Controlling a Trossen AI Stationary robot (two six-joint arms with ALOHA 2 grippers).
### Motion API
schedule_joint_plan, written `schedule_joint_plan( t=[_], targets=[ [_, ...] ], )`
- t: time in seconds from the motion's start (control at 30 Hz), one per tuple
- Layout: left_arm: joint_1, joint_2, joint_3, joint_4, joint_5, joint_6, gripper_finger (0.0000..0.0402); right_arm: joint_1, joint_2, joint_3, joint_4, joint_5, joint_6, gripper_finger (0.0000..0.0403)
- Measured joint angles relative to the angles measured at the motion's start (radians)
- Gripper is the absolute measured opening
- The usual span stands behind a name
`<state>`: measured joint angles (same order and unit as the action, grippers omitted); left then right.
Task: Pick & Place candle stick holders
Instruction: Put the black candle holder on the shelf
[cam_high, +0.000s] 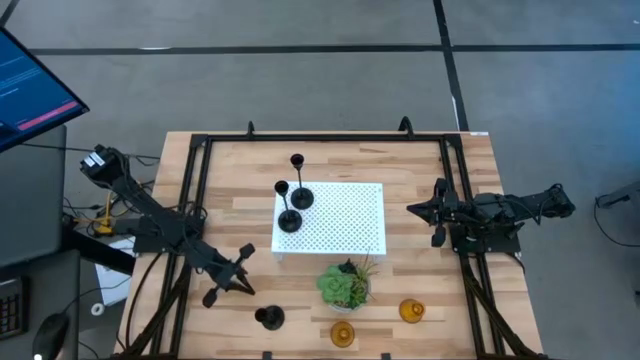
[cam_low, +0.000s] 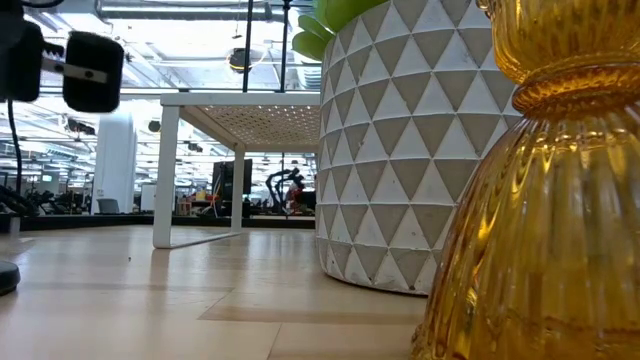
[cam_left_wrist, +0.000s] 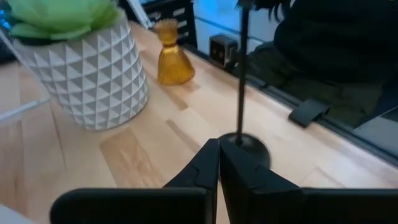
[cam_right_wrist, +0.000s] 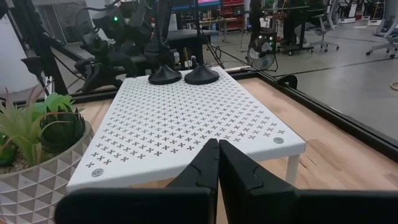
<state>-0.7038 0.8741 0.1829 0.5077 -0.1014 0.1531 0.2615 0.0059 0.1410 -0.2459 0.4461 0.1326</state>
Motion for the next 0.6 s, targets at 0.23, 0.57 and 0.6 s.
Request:
schedule_joint_plan(
  t=[0.23,0.57,0.6],
  targets=[
    [0.029,0.17,0.0,0.169,0.001,-0.029,0.0028,0.0,0.0,0.0,0.0,0.0,0.0,0.0],
    [0.03,0.291,0.0,0.332,0.089,-0.136,0.0073,0.0,0.0,0.0,0.0,0.0,0.0,0.0],
    [0.03,0.304,0.0,0.356,0.098,-0.136,0.0078,0.0,0.0,0.0,0.0,0.0,0.0,0.0]
  ],
)
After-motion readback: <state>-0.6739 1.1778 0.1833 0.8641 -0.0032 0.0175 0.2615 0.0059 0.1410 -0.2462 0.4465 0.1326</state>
